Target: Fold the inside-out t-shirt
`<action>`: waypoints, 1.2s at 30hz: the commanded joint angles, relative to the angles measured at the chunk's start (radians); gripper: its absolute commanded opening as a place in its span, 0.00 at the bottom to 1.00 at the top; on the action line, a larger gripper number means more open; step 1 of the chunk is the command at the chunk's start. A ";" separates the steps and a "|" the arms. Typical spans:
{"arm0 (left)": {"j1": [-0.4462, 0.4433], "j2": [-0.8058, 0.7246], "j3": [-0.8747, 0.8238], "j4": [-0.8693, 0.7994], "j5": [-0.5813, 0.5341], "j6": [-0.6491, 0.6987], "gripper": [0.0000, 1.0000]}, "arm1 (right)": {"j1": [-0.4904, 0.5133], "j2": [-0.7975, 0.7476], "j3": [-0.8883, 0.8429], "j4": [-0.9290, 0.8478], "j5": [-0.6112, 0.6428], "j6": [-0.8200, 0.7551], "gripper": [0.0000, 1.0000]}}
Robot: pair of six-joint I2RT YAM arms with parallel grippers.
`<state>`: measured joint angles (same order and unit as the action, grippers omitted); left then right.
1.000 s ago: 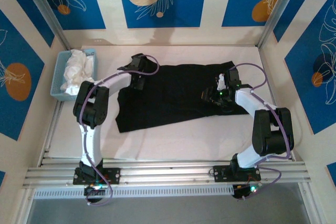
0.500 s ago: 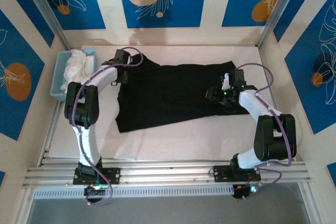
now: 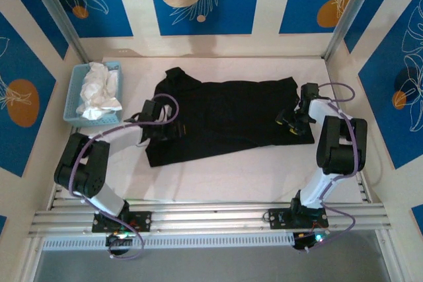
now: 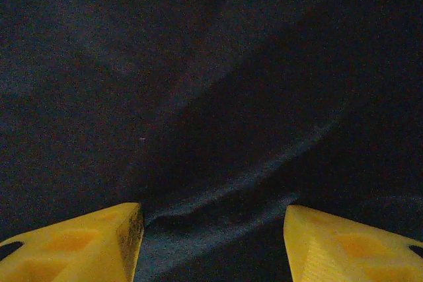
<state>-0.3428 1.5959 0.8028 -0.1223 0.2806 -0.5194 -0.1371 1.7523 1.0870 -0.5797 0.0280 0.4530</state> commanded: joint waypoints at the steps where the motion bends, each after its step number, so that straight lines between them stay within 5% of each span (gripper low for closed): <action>1: 0.006 -0.002 -0.052 0.027 0.088 -0.058 0.62 | 0.001 -0.008 -0.004 -0.107 0.017 0.006 0.58; 14: 0.043 -0.341 -0.320 -0.207 -0.058 -0.094 0.63 | -0.024 -0.213 -0.299 -0.080 -0.208 0.132 0.54; 18: 0.046 -0.465 -0.316 -0.262 -0.153 -0.097 0.64 | -0.017 -0.425 -0.440 -0.066 -0.157 0.210 0.54; 22: 0.046 -0.483 -0.230 -0.170 -0.253 -0.046 0.65 | 0.019 -0.521 -0.349 -0.024 -0.037 0.152 0.56; 28: 0.054 -0.248 0.026 -0.053 -0.337 0.051 0.69 | -0.024 -0.251 -0.057 0.113 0.010 0.092 0.59; 36: 0.077 -0.064 0.210 -0.044 -0.259 0.070 0.69 | -0.039 0.274 0.486 -0.054 0.118 0.051 0.56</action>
<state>-0.2756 1.5131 0.9745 -0.1715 -0.0013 -0.4789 -0.1753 1.9179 1.4731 -0.5278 0.0879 0.5335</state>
